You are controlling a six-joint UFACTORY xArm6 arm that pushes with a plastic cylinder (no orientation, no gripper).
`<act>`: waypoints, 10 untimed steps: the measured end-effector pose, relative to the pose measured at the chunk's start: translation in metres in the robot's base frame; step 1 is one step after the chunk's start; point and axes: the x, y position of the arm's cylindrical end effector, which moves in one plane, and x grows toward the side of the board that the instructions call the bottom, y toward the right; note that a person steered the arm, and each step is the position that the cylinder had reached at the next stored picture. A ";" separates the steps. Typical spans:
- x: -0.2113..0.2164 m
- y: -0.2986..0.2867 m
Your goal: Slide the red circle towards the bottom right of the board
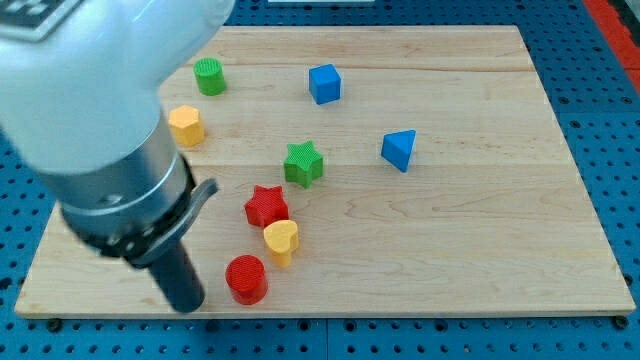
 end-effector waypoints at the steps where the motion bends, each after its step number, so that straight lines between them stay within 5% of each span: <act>1: -0.001 0.012; 8: -0.074 0.093; 10: -0.078 0.186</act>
